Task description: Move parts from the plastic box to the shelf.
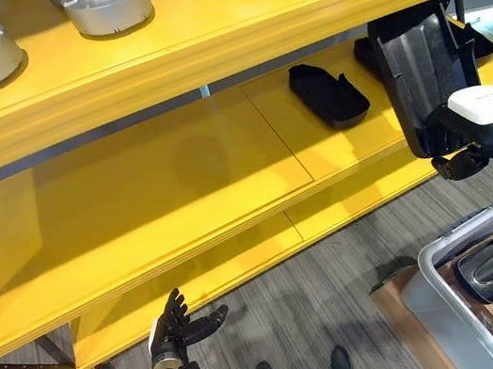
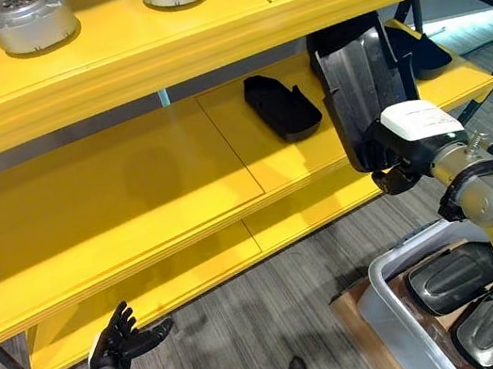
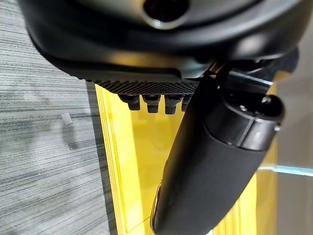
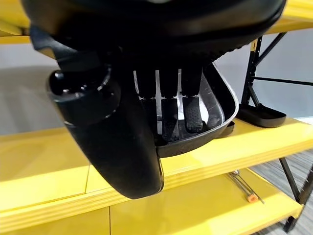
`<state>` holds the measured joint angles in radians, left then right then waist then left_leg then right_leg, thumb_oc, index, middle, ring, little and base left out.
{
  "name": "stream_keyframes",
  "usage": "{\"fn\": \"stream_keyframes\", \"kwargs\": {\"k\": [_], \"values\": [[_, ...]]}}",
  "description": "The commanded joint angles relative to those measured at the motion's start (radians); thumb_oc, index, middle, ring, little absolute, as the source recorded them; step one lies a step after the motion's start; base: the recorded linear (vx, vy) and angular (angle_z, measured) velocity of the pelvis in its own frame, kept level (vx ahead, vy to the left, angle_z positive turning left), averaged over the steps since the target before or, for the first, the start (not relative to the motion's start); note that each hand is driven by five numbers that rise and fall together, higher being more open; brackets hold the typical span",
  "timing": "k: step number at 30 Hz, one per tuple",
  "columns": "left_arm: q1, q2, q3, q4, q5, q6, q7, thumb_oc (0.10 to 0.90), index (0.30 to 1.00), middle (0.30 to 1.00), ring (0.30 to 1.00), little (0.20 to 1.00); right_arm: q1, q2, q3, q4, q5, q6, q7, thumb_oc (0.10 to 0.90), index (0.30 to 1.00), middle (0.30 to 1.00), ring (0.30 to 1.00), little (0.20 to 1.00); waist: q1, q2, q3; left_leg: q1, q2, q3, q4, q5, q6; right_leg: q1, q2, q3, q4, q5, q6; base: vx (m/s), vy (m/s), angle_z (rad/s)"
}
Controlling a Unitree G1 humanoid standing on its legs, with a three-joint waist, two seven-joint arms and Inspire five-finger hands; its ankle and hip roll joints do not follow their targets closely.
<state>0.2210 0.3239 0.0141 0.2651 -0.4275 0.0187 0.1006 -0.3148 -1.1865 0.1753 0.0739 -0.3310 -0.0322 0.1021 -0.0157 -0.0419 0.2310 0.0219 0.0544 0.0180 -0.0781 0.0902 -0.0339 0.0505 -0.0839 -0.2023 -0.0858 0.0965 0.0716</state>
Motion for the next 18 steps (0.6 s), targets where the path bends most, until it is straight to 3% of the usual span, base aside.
{"fn": "stream_keyframes", "kwargs": {"k": [1,5,6,8,9,10,12,13,18], "values": [[-0.006,0.054,0.005,-0.072,-0.024,-0.083,0.008,0.9,1.0,1.0,1.0,1.0,-0.203,-0.081,0.0,-0.005,0.037,-0.019,-0.075,0.4,0.3,0.3,0.3,0.3,0.057,-0.052,-0.129,0.036,0.11,-0.009,0.054,-0.098,-0.083,-0.018,-0.038,-0.011,0.054,-0.098,0.042,-0.05,-0.179,0.04],[0.001,0.049,0.017,-0.074,-0.036,-0.089,0.014,0.9,1.0,1.0,1.0,1.0,-0.306,-0.091,0.082,0.008,0.051,-0.026,-0.083,0.4,0.3,0.3,0.3,0.3,0.076,-0.06,-0.084,-0.063,0.111,-0.061,0.213,-0.08,-0.108,0.0,-0.013,-0.027,0.038,-0.12,0.009,-0.09,-0.191,0.13],[-0.003,0.048,0.017,-0.068,-0.044,-0.091,0.016,0.9,1.0,1.0,1.0,1.0,-0.334,-0.092,0.1,0.003,0.059,-0.024,-0.084,0.4,0.3,0.3,0.3,0.3,0.105,-0.066,-0.052,-0.114,0.092,-0.099,0.286,-0.014,-0.129,0.014,-0.011,-0.046,0.029,-0.115,-0.002,-0.11,-0.132,0.37],[-0.007,0.048,0.02,-0.063,-0.047,-0.091,0.015,0.9,1.0,1.0,1.0,1.0,-0.361,-0.095,0.123,0.0,0.056,-0.024,-0.084,0.4,0.3,0.3,0.3,0.3,0.11,-0.072,-0.034,-0.166,0.081,-0.103,0.329,0.013,-0.119,0.019,-0.015,-0.072,0.026,-0.115,-0.009,-0.08,-0.132,0.82],[-0.005,0.045,0.022,-0.066,-0.05,-0.091,0.014,0.9,1.0,1.0,1.0,1.0,-0.366,-0.098,0.127,-0.003,0.054,-0.023,-0.083,0.4,0.3,0.3,0.3,0.3,0.109,-0.071,-0.034,-0.172,0.092,-0.089,0.314,0.016,-0.114,0.02,-0.015,-0.082,0.025,-0.116,-0.007,-0.01,-0.083,0.86],[-0.002,0.036,0.024,-0.067,-0.054,-0.087,0.018,0.9,1.0,1.0,1.0,1.0,-0.361,-0.104,0.123,-0.006,0.051,-0.021,-0.086,0.4,0.3,0.3,0.3,0.3,0.095,-0.062,-0.046,-0.159,0.154,-0.038,0.231,0.033,-0.113,0.025,-0.013,-0.102,0.021,-0.123,-0.003,0.05,0.003,0.46],[-0.011,0.034,0.01,-0.056,-0.054,-0.087,0.02,0.9,1.0,1.0,1.0,1.0,-0.353,-0.1,0.115,-0.004,0.046,-0.018,-0.092,0.4,0.3,0.3,0.3,0.3,0.091,-0.047,-0.054,-0.156,0.193,0.004,0.139,0.068,-0.126,0.028,-0.013,-0.125,0.02,-0.127,0.005,0.04,0.038,0.58],[-0.023,0.035,0.0,-0.049,-0.052,-0.087,0.022,0.9,1.0,1.0,1.0,1.0,-0.35,-0.097,0.109,-0.006,0.04,-0.016,-0.098,0.4,0.3,0.3,0.3,0.3,0.087,-0.041,-0.055,-0.164,0.205,0.026,0.118,0.09,-0.13,0.024,-0.016,-0.135,0.025,-0.131,0.006,0.04,0.056,0.83],[-0.019,0.034,-0.012,-0.062,-0.048,-0.085,0.018,0.9,1.0,1.0,1.0,1.0,-0.358,-0.052,0.12,0.003,0.025,-0.012,-0.101,0.4,0.3,0.3,0.3,0.3,0.087,-0.022,-0.083,-0.116,0.201,0.04,0.077,0.061,-0.131,0.041,-0.018,-0.139,0.023,-0.143,0.014,0.08,0.06,0.2]]}}
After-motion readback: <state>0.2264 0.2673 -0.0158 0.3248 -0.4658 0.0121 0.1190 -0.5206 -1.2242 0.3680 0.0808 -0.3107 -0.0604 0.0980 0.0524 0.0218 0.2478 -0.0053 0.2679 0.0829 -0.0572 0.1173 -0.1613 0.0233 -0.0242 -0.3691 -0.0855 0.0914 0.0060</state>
